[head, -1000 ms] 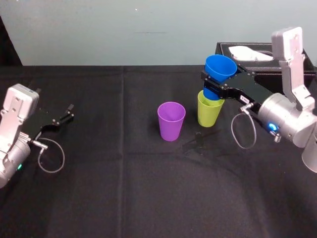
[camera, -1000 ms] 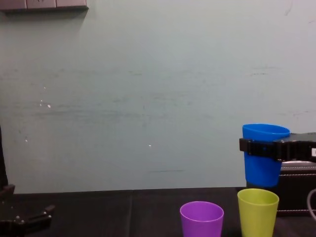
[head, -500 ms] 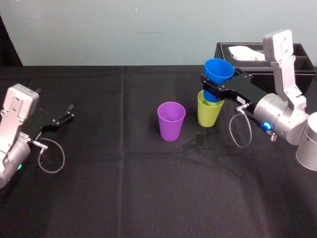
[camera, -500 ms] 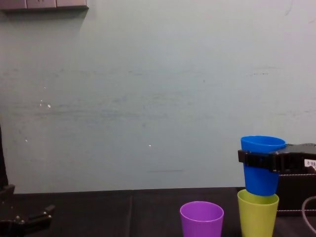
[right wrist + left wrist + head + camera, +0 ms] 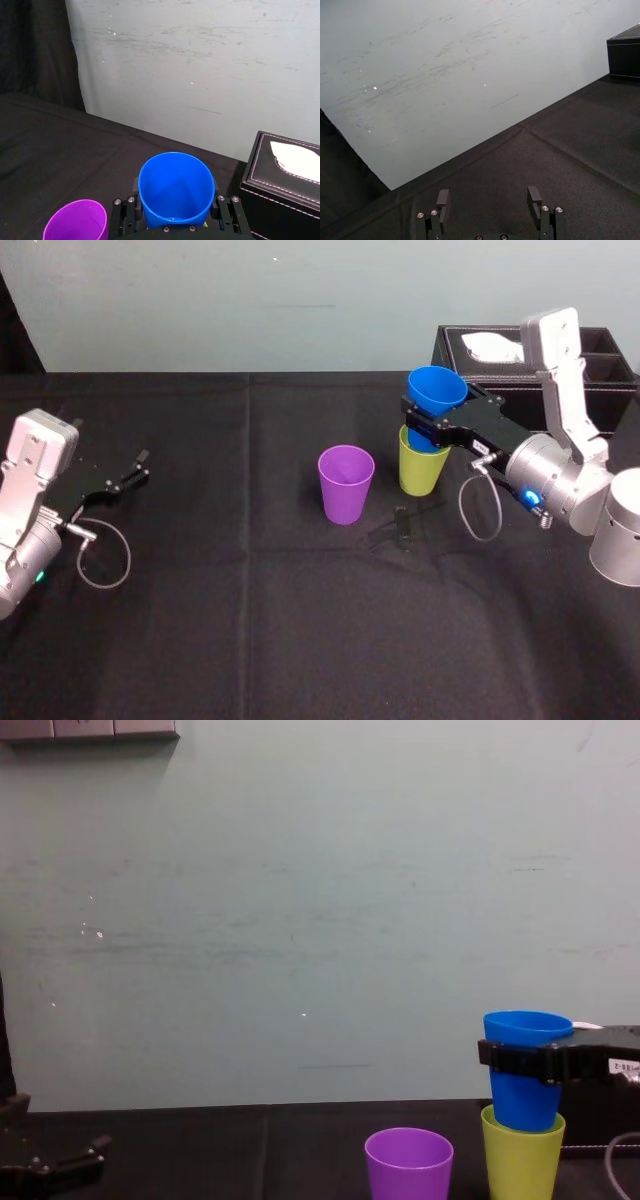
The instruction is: Stack the three plastic cups sequentially using one hand.
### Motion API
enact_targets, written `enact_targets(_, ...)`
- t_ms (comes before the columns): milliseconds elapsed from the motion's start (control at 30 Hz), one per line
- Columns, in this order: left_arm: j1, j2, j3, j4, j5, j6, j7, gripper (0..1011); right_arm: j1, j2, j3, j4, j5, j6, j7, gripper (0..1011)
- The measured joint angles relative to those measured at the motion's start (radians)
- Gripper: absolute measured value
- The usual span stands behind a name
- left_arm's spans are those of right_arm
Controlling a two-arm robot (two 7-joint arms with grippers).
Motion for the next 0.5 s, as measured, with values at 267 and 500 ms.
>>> enact_targets(267,0.0,0.0,0.0,0.0,0.0,0.0,0.0,1011,0.0,-0.004,0.001,0.013,-0.009,-0.01,0.002,733)
enact_targets(500,0.0,0.0,0.0,0.0,0.0,0.0,0.0,1011,0.004,-0.012,-0.003,0.039,-0.019,-0.014,0.006,733)
